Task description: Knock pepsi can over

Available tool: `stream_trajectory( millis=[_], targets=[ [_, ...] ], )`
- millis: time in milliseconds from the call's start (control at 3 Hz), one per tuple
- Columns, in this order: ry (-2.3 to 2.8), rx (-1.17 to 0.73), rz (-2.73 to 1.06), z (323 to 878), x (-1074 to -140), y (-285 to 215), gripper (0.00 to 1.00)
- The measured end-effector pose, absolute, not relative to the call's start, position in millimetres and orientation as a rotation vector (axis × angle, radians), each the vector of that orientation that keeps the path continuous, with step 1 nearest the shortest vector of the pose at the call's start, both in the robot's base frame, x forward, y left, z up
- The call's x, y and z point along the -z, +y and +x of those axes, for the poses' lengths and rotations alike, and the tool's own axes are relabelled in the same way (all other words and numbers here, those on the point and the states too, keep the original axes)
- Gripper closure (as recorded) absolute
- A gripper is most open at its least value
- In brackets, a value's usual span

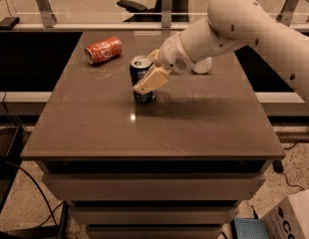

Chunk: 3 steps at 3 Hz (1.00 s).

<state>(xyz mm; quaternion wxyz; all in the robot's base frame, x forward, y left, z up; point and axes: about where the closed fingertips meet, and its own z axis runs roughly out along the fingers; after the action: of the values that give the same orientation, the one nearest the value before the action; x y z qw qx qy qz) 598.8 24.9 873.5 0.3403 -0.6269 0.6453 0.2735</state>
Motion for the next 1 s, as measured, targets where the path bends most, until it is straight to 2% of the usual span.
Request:
stream_trajectory(
  millis=[333, 1000],
  targets=[
    [1.677, -0.704, -1.619, 602.8, -878.9, 19.8, 1.00],
    [1.693, -0.624, -1.665, 605.7, -891.7, 7.7, 1.00]
  ],
)
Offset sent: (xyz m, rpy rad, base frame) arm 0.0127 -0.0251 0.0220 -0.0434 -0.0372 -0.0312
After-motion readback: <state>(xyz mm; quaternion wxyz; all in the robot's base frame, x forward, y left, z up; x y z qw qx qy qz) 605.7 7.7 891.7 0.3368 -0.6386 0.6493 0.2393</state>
